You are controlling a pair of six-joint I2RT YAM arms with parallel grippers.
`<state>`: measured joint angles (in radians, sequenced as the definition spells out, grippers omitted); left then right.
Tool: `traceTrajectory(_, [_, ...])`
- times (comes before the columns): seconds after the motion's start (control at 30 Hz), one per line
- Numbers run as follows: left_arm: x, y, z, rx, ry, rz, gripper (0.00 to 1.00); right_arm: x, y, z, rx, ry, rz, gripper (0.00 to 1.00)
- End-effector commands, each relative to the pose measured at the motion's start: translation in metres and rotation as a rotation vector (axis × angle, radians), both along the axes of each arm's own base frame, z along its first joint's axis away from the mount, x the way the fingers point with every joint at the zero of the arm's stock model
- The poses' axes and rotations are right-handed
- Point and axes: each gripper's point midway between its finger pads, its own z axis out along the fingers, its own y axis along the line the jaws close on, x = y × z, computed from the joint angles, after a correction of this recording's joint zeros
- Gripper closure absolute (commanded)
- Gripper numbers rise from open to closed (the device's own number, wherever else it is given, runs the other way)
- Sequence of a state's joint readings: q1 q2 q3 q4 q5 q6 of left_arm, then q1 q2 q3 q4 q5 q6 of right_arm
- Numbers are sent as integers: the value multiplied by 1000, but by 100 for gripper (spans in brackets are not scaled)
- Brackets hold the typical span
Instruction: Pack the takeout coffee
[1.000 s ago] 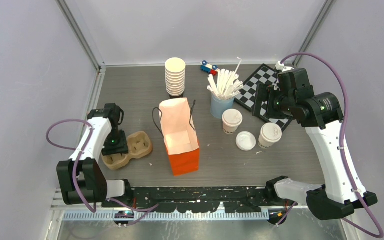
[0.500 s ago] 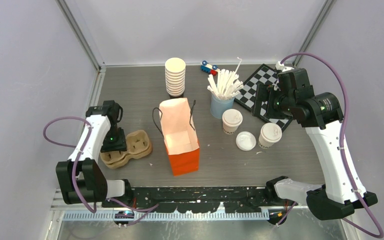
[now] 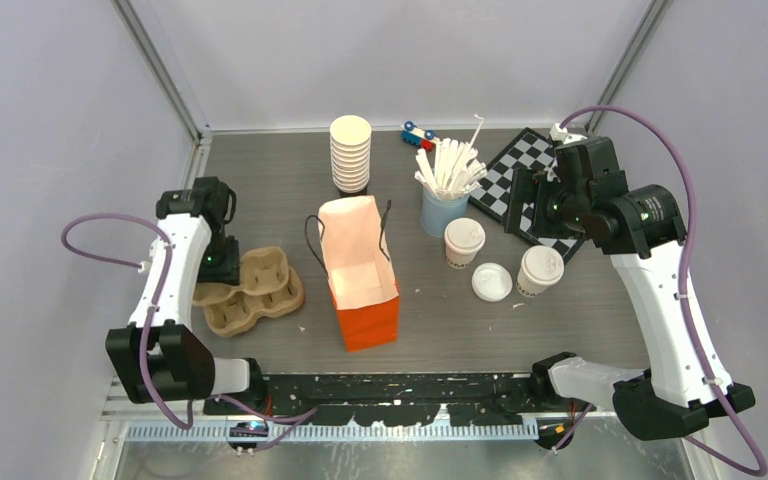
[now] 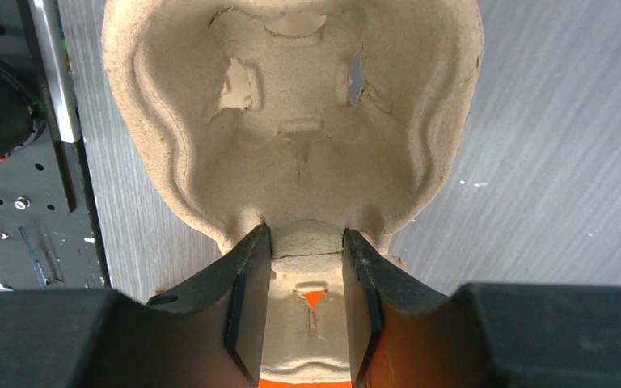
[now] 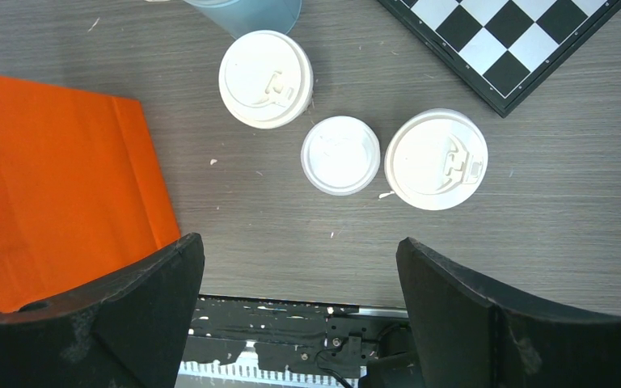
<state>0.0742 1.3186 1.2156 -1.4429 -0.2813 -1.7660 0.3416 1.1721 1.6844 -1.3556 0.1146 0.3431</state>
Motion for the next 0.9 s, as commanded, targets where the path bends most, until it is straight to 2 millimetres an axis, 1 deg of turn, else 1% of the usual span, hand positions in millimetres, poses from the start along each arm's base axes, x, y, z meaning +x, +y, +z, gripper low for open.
traceTrajectory(0.0, [-1,13,28,74,19,-128,68,4,6,10,28,-42,16,7])
traceTrajectory(0.13, [16,13,48,83,-55,-226,68,4,6,11,32,-42,12,7])
traceTrajectory(0.27, [39,6,67,72,-144,-365,70,4,8,13,40,-48,14,7])
traceTrajectory(0.4, [55,-4,88,48,-219,-445,72,4,9,14,50,-51,21,7])
traceTrajectory(0.5, [72,-12,110,50,-319,-514,73,3,10,17,55,-58,26,7])
traceTrajectory(0.57, [83,-19,128,61,-401,-568,73,2,11,18,59,-61,30,7])
traceTrajectory(0.73, [105,-45,169,18,-562,-676,74,1,13,20,71,-70,37,7])
traceTrajectory(0.87, [115,-79,205,14,-656,-809,74,-2,14,17,76,-64,43,7])
